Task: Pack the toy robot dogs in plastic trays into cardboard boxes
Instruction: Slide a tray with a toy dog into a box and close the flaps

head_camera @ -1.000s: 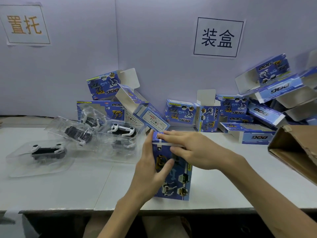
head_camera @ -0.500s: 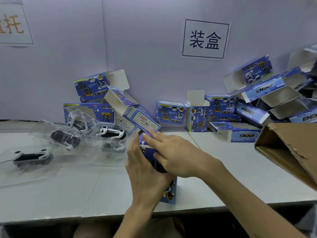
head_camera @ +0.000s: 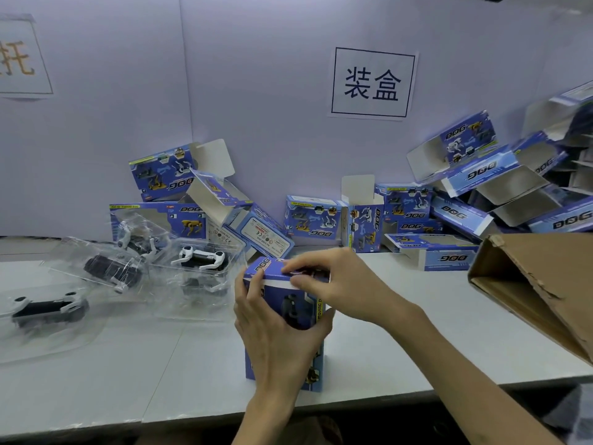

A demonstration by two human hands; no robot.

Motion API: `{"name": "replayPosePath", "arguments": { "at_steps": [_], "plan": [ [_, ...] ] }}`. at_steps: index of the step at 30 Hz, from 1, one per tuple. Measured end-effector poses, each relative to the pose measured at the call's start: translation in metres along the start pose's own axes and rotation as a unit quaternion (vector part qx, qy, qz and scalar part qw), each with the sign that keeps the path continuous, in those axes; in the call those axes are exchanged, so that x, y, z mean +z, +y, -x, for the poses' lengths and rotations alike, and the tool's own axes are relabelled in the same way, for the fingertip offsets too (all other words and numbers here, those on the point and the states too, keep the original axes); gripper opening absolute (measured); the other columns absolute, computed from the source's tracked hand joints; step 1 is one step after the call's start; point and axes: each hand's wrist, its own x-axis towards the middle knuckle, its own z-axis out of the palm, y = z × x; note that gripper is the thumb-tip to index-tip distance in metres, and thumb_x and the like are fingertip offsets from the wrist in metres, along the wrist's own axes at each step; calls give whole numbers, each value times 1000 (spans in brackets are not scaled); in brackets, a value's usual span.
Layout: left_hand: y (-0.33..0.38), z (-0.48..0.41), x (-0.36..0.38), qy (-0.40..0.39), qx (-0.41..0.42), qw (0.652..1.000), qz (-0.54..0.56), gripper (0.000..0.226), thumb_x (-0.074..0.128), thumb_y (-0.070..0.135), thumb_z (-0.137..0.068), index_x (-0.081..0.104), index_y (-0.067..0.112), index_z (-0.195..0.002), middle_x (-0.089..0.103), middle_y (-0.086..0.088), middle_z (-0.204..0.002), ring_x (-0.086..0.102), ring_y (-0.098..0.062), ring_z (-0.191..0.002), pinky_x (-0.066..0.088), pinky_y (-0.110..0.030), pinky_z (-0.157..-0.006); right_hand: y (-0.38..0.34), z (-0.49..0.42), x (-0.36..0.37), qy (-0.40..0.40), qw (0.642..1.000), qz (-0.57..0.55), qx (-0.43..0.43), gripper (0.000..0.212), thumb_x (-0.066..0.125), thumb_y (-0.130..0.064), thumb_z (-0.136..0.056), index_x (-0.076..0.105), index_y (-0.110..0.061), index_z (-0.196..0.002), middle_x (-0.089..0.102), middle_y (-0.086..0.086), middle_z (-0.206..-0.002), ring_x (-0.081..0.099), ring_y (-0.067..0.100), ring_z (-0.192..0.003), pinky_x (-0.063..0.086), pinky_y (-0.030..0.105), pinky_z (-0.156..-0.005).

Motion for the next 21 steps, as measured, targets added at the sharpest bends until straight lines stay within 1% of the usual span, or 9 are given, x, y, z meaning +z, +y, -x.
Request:
{"name": "replayPosePath", "arguments": {
  "at_steps": [2, 4, 7, 10, 12, 15, 16, 18, 21],
  "plan": [
    [-3, 2, 0, 4, 8, 1000, 8, 105, 81, 54, -52, 30, 20, -137, 28, -9, -152, 36, -26, -134, 34, -35, -100, 2, -1, 1, 21, 999, 0, -25, 14, 75, -19, -87, 78, -17, -101, 76, -4, -98, 68, 7, -94, 57, 33, -83],
    [-5, 3, 0, 7, 14, 1000, 9, 99, 80, 56, -52, 32, 22, -132, 27, -8, -153, 36, -25, -133, 38, -38, -100, 2, -5, 1, 28, 999, 8, -39, 13, 79, -20, -83, 79, -16, -96, 76, -4, -92, 69, 5, -89, 58, 32, -81],
    [-4, 4, 0, 10, 18, 1000, 9, 91, 76, 58, -54, 34, 21, -126, 26, -9, -154, 36, -25, -133, 38, -39, -100, 3, -6, 0, 38, 998, 10, -45, 14, 82, -20, -81, 79, -14, -94, 76, -2, -91, 69, 3, -89, 59, 32, -78],
    [-3, 4, 0, 14, 28, 999, 8, 87, 74, 58, -56, 35, 21, -124, 25, -11, -155, 35, -26, -136, 35, -37, -101, 5, -2, 6, 63, 997, -6, -47, 10, 81, -18, -82, 79, -13, -91, 77, -1, -93, 70, 6, -93, 59, 34, -82],
    [-3, 3, 0, 20, 36, 999, -5, 86, 74, 59, -57, 35, 20, -123, 24, -12, -156, 35, -30, -139, 38, -42, -101, 7, 3, 8, 61, 997, -11, -44, 12, 75, -23, -89, 79, -15, -97, 76, -3, -101, 68, 4, -101, 57, 32, -86],
    [-5, 2, 0, 25, 46, 998, -39, 87, 77, 59, -57, 36, 18, -122, 24, -14, -156, 33, -34, -142, 39, -53, -101, 12, 12, 2, 41, 998, 21, -42, 22, 63, -32, -95, 77, -26, -112, 72, -13, -114, 57, 0, -112, 47, 16, -91],
    [-4, 1, -1, 24, 58, 996, -55, 85, 78, 58, -58, 38, 18, -122, 23, -14, -156, 32, -36, -142, 38, -54, -102, 14, 14, 0, 38, 998, 28, -42, 22, 64, -28, -95, 75, -30, -114, 72, -15, -113, 56, 1, -111, 45, 13, -89],
    [-2, 2, 1, 15, 101, 990, -93, 74, 72, 56, -66, 41, 18, -120, 24, -16, -155, 28, -38, -144, 35, -54, -105, 15, 14, -7, 44, 998, 32, -33, 23, 70, -21, -91, 77, -31, -110, 74, -15, -104, 62, 1, -101, 47, 13, -85],
    [4, 2, 6, -3, 122, 988, -95, 60, 70, 46, -73, 41, 21, -119, 31, -17, -152, 21, -36, -147, 29, -61, -111, 12, 2, -18, 39, 999, 28, -16, 11, 80, -23, -83, 79, -20, -93, 75, -14, -87, 67, -5, -87, 52, 10, -75]
  ]
}}
